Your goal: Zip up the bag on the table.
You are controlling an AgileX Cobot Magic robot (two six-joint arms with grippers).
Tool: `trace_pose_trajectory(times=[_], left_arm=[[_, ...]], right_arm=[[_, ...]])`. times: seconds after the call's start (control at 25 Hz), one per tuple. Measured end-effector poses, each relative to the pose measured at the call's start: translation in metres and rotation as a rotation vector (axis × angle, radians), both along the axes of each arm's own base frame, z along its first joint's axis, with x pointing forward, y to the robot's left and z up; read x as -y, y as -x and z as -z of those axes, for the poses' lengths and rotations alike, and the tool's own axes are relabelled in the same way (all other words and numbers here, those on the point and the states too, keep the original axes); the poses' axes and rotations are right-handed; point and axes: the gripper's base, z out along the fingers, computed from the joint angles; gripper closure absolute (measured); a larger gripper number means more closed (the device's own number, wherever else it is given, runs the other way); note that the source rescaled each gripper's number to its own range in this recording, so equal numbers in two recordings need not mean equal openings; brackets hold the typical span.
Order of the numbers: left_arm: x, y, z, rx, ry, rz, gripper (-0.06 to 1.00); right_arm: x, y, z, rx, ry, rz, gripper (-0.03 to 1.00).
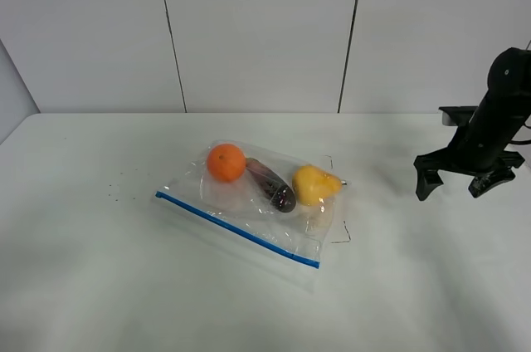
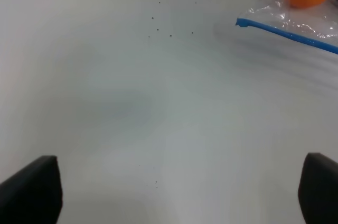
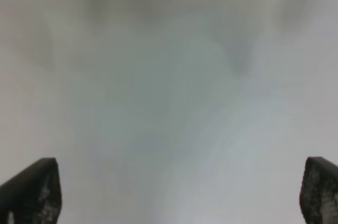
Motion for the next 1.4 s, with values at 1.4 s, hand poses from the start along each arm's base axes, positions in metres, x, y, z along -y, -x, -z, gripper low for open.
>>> trace_pose_trajectory(times=[1.4], left_arm=[[0.000, 0.000, 0.000, 0.000, 0.001, 0.001, -0.06]], right_arm=[[-0.030, 0.179, -0.201, 0.727, 0.016, -0.047, -0.03]])
